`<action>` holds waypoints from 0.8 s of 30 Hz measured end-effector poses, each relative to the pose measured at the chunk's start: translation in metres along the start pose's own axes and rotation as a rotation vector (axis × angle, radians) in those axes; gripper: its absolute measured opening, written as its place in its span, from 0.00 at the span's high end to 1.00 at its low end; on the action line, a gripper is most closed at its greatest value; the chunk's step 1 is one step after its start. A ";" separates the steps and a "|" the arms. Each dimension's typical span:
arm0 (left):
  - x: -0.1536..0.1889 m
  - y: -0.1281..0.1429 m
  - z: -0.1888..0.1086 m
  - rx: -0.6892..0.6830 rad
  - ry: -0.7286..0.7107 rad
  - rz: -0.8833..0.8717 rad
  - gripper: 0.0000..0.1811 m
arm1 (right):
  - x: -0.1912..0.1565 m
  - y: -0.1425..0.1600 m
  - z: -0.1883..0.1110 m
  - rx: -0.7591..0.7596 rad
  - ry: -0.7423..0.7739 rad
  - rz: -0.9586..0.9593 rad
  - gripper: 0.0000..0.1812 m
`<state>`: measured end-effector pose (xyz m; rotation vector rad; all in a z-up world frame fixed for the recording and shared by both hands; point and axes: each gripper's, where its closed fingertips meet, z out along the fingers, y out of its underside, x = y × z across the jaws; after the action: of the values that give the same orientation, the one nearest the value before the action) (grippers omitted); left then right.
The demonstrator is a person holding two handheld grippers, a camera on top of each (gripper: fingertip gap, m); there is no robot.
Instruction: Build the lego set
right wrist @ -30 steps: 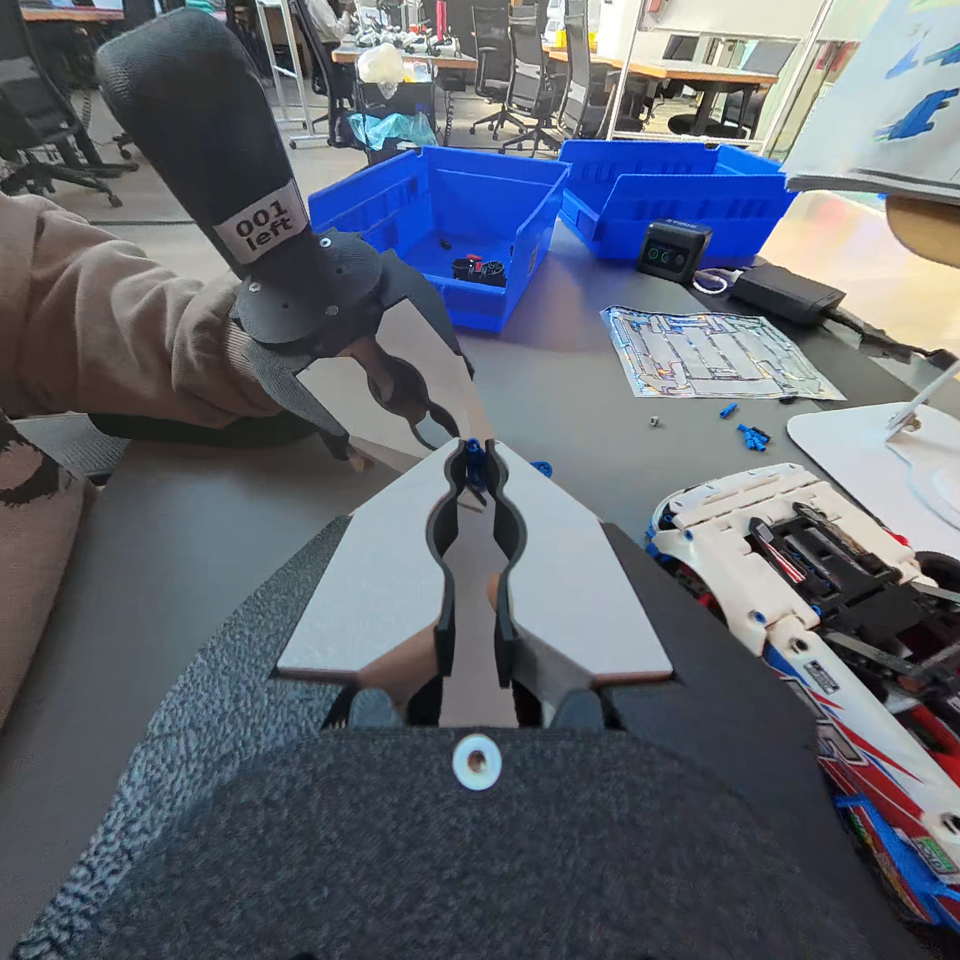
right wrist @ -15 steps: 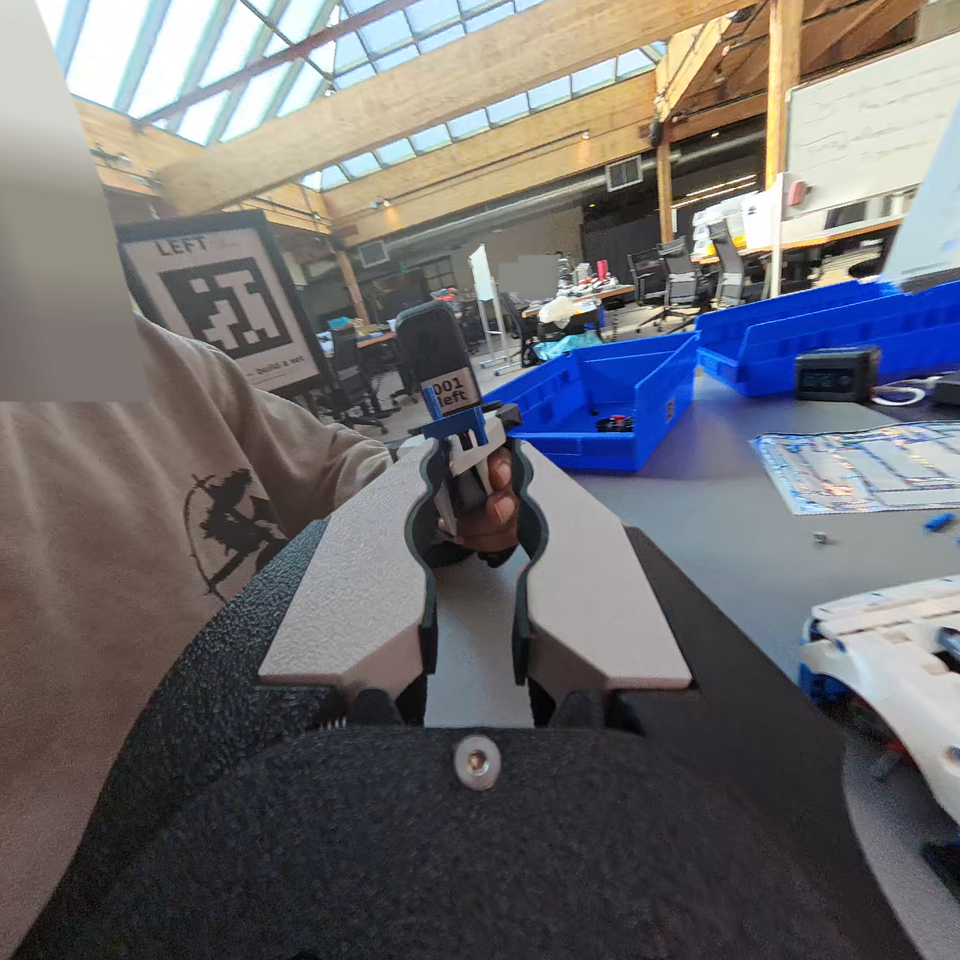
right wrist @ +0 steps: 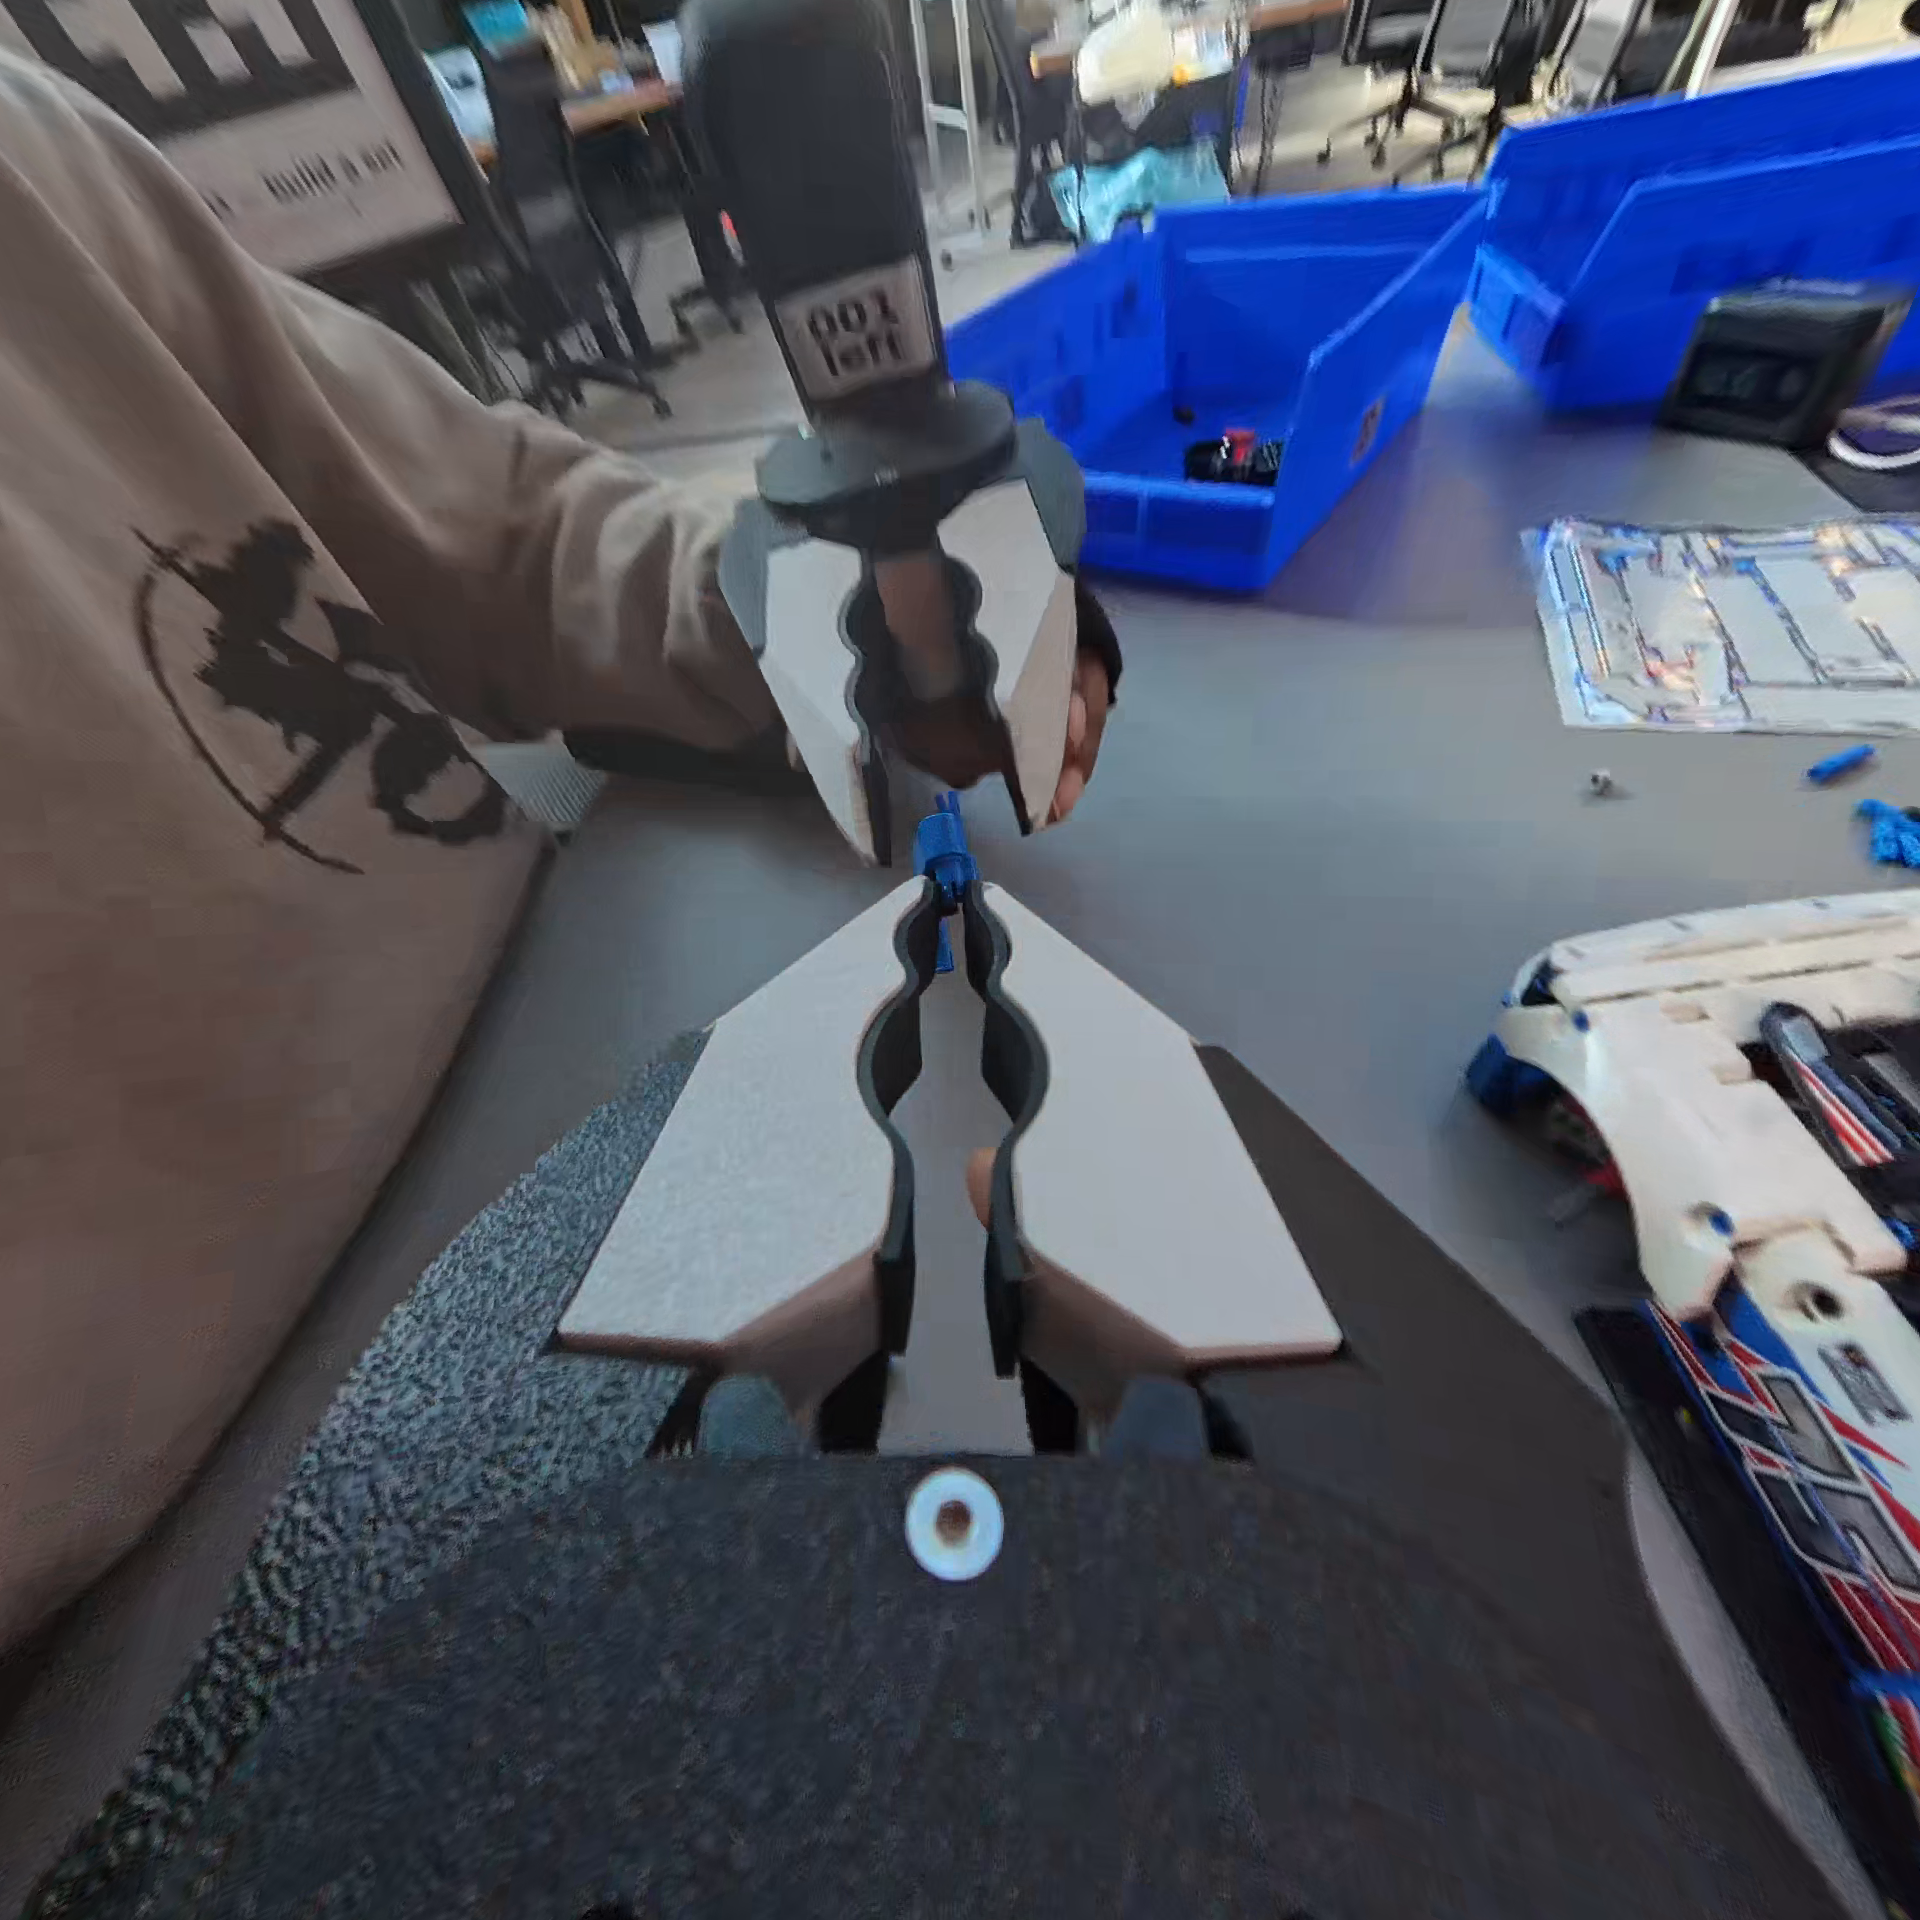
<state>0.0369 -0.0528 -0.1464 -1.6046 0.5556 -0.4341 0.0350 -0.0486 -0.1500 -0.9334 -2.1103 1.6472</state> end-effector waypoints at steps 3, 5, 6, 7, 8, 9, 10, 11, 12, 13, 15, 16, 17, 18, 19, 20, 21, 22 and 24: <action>-0.005 0.022 0.003 -0.130 -0.028 0.062 0.86 | 0.011 0.032 0.005 -0.198 0.083 -0.081 0.99; -0.006 0.047 0.006 -0.274 -0.031 0.084 0.87 | 0.016 0.049 0.009 -0.287 0.106 -0.117 0.99; -0.005 0.059 0.008 -0.337 -0.022 0.092 0.86 | 0.018 0.058 0.011 -0.334 0.119 -0.138 0.99; -0.004 0.070 0.008 -0.393 -0.014 0.094 0.86 | 0.022 0.064 0.012 -0.370 0.136 -0.161 0.99; -0.005 0.078 0.008 -0.435 -0.022 0.098 0.86 | 0.025 0.069 0.013 -0.400 0.146 -0.173 0.99; -0.005 0.085 0.008 -0.472 -0.025 0.102 0.86 | 0.026 0.072 0.014 -0.418 0.150 -0.177 0.99; -0.005 0.090 0.008 -0.501 -0.022 0.097 0.86 | 0.028 0.074 0.015 -0.427 0.154 -0.180 0.99; -0.006 0.093 0.008 -0.521 -0.024 0.088 0.86 | 0.030 0.076 0.016 -0.439 0.158 -0.182 0.99; -0.007 0.096 0.007 -0.537 -0.031 0.082 0.86 | 0.031 0.079 0.016 -0.450 0.162 -0.185 0.99; -0.008 0.098 0.007 -0.547 -0.035 0.082 0.86 | 0.033 0.080 0.016 -0.455 0.166 -0.186 0.99; -0.008 0.099 0.006 -0.550 -0.033 0.083 0.86 | 0.035 0.082 0.016 -0.458 0.165 -0.180 0.99; -0.007 0.099 0.006 -0.553 -0.030 0.083 0.86 | 0.035 0.082 0.017 -0.454 0.164 -0.177 0.99; -0.007 0.099 0.006 -0.555 -0.029 0.084 0.86 | 0.036 0.082 0.017 -0.452 0.165 -0.175 0.99; -0.007 0.099 0.006 -0.556 -0.029 0.086 0.86 | 0.037 0.082 0.017 -0.451 0.166 -0.172 0.99; -0.006 0.099 0.005 -0.556 -0.026 0.084 0.86 | 0.037 0.082 0.016 -0.449 0.169 -0.170 0.98; -0.006 0.099 0.005 -0.557 -0.024 0.076 0.86 | 0.037 0.081 0.017 -0.445 0.171 -0.171 0.98; -0.007 0.099 0.004 -0.557 -0.026 0.067 0.87 | 0.037 0.080 0.017 -0.437 0.171 -0.172 0.97; -0.007 0.098 0.003 -0.556 -0.024 0.059 0.87 | 0.037 0.078 0.017 -0.427 0.170 -0.173 0.97; -0.008 0.097 0.003 -0.546 -0.023 0.046 0.87 | 0.036 0.074 0.017 -0.410 0.172 -0.175 0.95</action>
<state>0.0226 -0.0522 -0.2425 -2.1088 0.7336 -0.2372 0.0210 -0.0280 -0.2303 -0.9310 -2.3735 1.0299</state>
